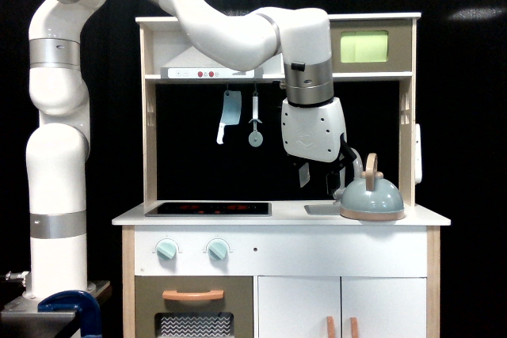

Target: Place the teapot on the stove

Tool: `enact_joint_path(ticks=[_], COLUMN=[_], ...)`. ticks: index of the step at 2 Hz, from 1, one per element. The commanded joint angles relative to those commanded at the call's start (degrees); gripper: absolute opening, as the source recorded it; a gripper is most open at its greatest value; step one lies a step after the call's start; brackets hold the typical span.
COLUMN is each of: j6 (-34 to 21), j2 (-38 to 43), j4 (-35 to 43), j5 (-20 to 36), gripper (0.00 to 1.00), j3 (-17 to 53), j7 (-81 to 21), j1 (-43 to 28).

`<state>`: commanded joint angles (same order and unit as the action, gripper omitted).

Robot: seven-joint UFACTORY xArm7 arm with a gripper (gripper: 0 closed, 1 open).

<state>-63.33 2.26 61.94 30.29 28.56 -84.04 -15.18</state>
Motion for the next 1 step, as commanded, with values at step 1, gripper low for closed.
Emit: enact_joint_path(ticks=[1], j6=[-4.0], j2=[5.9], j4=[8.3], j5=[4.4], gripper=[1.0], j3=[-2.1], j7=[0.2], j1=[2.8])
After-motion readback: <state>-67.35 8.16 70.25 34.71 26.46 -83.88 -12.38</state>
